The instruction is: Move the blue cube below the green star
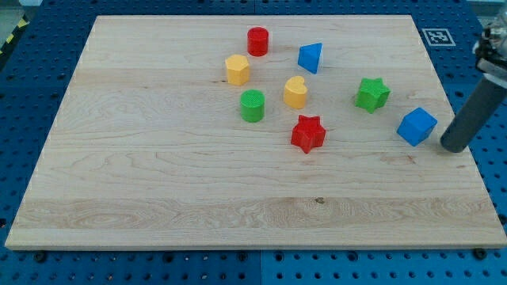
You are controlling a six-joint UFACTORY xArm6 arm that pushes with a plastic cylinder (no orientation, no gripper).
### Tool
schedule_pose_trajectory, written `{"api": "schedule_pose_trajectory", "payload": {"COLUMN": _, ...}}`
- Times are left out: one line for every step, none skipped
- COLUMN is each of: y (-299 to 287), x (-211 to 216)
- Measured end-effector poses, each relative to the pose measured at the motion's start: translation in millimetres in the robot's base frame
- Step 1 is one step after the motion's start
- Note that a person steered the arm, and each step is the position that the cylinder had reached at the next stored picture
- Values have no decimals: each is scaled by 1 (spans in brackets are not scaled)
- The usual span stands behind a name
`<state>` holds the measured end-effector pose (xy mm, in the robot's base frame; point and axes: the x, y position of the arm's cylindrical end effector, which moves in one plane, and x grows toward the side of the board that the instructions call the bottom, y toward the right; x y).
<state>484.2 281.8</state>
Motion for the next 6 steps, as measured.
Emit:
{"api": "schedule_pose_trajectory", "payload": {"y": 14, "x": -27}}
{"api": "schedule_pose_trajectory", "payload": {"y": 14, "x": -31}}
{"api": "schedule_pose_trajectory", "payload": {"y": 9, "x": -26}}
{"api": "schedule_pose_trajectory", "payload": {"y": -5, "x": -19}}
{"api": "schedule_pose_trajectory", "payload": {"y": -24, "x": -19}}
{"api": "schedule_pose_trajectory", "payload": {"y": -56, "x": -19}}
